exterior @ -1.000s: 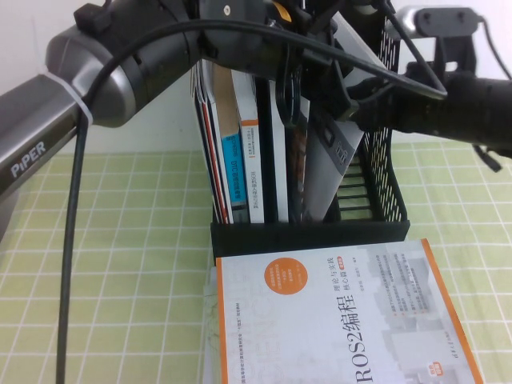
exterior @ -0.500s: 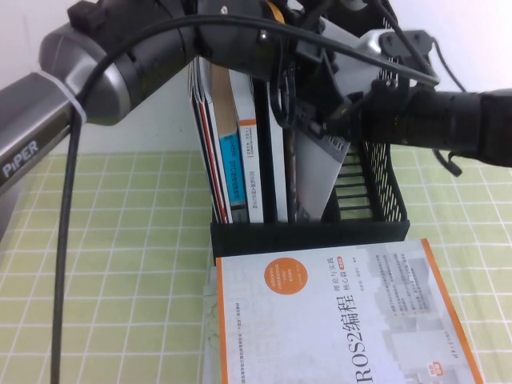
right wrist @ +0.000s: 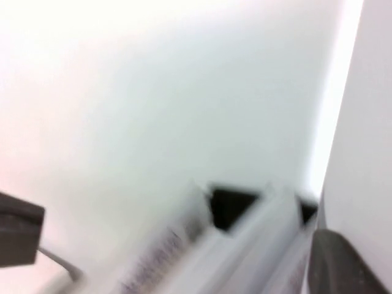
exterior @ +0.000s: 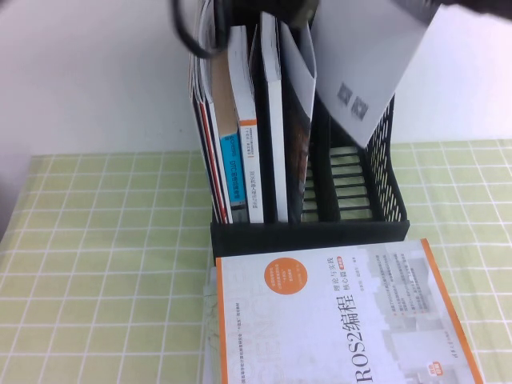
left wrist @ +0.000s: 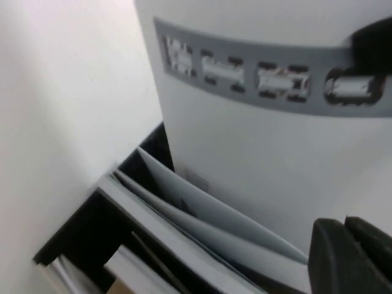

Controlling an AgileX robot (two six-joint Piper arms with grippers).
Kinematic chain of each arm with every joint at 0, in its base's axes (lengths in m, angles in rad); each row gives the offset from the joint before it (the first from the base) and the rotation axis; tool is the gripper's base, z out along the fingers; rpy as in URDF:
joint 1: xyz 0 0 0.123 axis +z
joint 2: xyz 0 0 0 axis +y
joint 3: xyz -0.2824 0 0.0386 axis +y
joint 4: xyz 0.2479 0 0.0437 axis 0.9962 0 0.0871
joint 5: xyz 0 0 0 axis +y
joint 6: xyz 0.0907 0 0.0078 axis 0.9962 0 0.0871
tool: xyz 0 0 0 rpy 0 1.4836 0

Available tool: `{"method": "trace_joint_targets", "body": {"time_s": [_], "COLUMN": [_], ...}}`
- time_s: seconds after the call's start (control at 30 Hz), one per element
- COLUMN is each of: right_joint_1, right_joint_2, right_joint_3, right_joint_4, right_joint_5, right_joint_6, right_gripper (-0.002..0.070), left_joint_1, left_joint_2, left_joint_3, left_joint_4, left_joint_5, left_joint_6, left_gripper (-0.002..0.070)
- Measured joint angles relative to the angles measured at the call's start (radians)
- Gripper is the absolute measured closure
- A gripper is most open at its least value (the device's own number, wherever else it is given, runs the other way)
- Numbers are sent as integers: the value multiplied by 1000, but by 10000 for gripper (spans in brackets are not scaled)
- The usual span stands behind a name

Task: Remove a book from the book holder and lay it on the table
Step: Pick up the right side book from the book shelf

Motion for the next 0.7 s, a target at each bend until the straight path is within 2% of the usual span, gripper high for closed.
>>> {"method": "trace_joint_targets", "body": {"time_s": [0.33,0.6,0.7], "right_joint_1": [-1,-1,9], "right_joint_2": [-257,-347,-347], "right_joint_3": [0,-6,-6], "right_joint_4": [-305,-467,-611], "right_joint_5": [363,726,789], "right_joint_6": [232,365,454], "right_gripper": [664,664,664], "left_joint_1": [0,0,1], "left_joint_2": [-259,-489,-596], "left_joint_3": [76,363,492], "left_joint_4": [52,121,148], "left_joint_5": [121,135,121], "left_joint_6": [-110,-298,-369], "left_gripper": [678,678,678]}}
